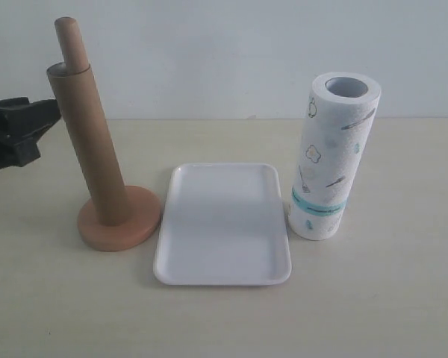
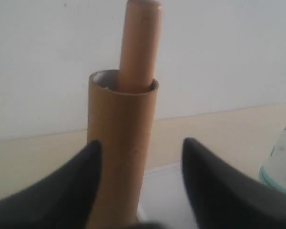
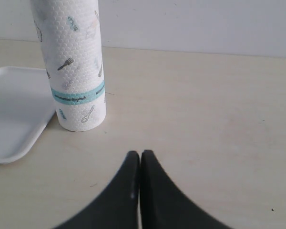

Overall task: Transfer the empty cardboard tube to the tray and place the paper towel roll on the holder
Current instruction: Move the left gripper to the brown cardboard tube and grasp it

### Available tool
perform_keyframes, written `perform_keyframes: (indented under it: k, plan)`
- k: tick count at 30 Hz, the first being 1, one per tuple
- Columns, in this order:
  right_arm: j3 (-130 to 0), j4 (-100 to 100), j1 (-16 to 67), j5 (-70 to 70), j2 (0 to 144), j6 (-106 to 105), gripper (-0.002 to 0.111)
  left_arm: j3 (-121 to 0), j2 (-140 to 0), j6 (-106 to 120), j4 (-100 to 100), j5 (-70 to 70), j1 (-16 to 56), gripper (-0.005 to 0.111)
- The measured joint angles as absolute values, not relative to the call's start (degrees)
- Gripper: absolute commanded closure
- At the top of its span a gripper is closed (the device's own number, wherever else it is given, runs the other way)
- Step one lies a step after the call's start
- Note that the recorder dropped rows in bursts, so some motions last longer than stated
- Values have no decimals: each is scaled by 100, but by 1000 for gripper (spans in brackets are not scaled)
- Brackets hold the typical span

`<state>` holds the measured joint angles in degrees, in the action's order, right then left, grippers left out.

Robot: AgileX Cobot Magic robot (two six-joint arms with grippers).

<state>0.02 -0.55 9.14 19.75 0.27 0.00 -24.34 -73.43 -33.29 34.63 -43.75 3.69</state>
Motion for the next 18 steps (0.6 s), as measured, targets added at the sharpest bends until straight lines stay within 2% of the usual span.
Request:
perform_keyframes:
  k: [2,4,15,18]
  plan:
    - [2,-55,914,1975,27,0,109,-2490,-7488,-3612,3501,-4350,369,13]
    - [2,-55,914,1975,27,0,109,-2572,-7717,-3790,3522,-4350,369,6]
    - [2,-55,914,1975,27,0,109,-3284,-9182,-3687,3522,-5255,369,5]
    - [2,-55,914,1975,27,0,109,-3494,-9486,-3677,3522,-5472,369,11]
